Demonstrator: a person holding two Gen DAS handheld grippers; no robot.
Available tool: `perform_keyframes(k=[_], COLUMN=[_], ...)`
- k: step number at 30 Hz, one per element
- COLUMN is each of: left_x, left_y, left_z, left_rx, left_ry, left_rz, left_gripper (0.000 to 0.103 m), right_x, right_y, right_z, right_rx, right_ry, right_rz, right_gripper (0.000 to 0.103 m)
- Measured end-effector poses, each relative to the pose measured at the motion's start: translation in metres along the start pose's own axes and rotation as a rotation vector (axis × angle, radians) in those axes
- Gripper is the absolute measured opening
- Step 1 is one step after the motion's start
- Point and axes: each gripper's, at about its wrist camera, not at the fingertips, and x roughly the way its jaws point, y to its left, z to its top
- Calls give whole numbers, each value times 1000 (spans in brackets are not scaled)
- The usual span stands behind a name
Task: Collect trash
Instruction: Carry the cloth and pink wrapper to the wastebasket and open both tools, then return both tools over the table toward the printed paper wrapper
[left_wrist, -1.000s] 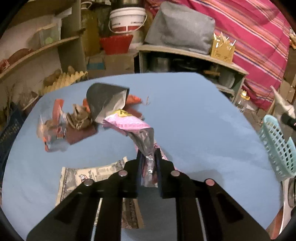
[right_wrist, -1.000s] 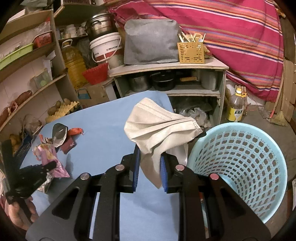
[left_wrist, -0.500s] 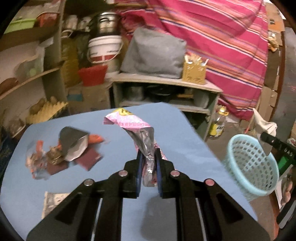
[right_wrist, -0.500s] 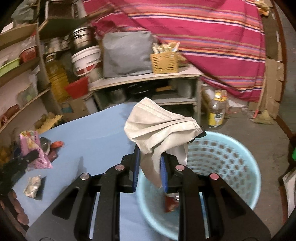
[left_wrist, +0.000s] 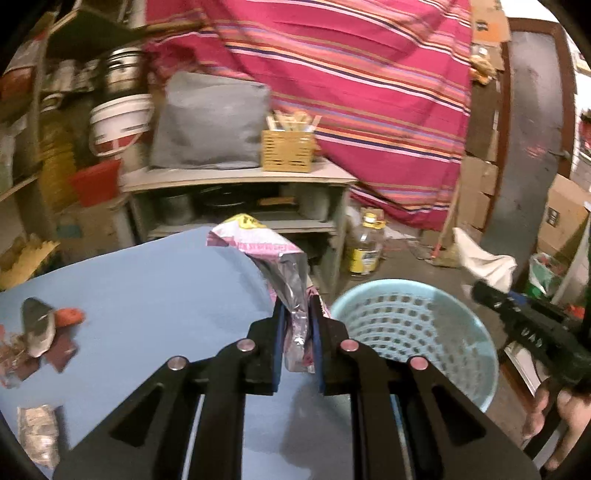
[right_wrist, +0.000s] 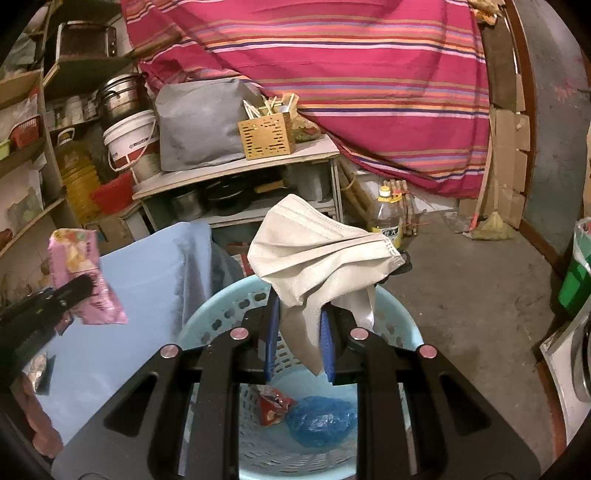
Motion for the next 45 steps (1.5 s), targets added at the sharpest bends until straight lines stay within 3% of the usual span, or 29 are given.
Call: perform_keyframes(k=[5, 17, 19, 20, 21, 31, 32, 34, 36, 40, 42, 45], left_x=[17, 63, 66, 66, 64, 40, 37, 31, 23, 7, -2, -18], left_y=[-31, -67, -67, -66, -65, -31, -25, -15, -4, 22, 36, 61], left_z=[6, 2, 1, 1, 0, -6, -6, -6, -7, -8, -11, -18], left_rx=[29, 70, 66, 58, 54, 9, 0, -16, -30, -66, -81, -86], left_ry=[-2, 102, 118, 118, 110, 70, 70, 67, 64, 61, 53, 53], left_rz=[-33, -87, -83, -80, -74, 16, 21, 29, 43, 70, 90, 125], left_gripper=[14, 19, 37, 55, 67, 85, 86, 87, 88, 91, 92, 93], right_x=[4, 2, 2, 3, 4, 12, 12, 14, 16, 16, 16, 16], right_y=[-22, -52, -51, -49, -50, -37, -33, -28, -22, -10, -6, 6], right_z=[-4, -5, -5, -5, -5, -3, -2, -1, -1, 0, 1, 0], right_rx=[35, 108, 104, 97, 92, 64, 63, 62, 56, 40, 55, 67], right_ry=[9, 1, 4, 8, 10, 24, 23, 28, 24, 13, 2, -6], right_rz=[3, -4, -1, -2, -3, 19, 22, 31, 15, -10, -14, -18], right_gripper=[20, 20, 20, 20, 20, 24, 27, 43, 74, 81, 92, 98])
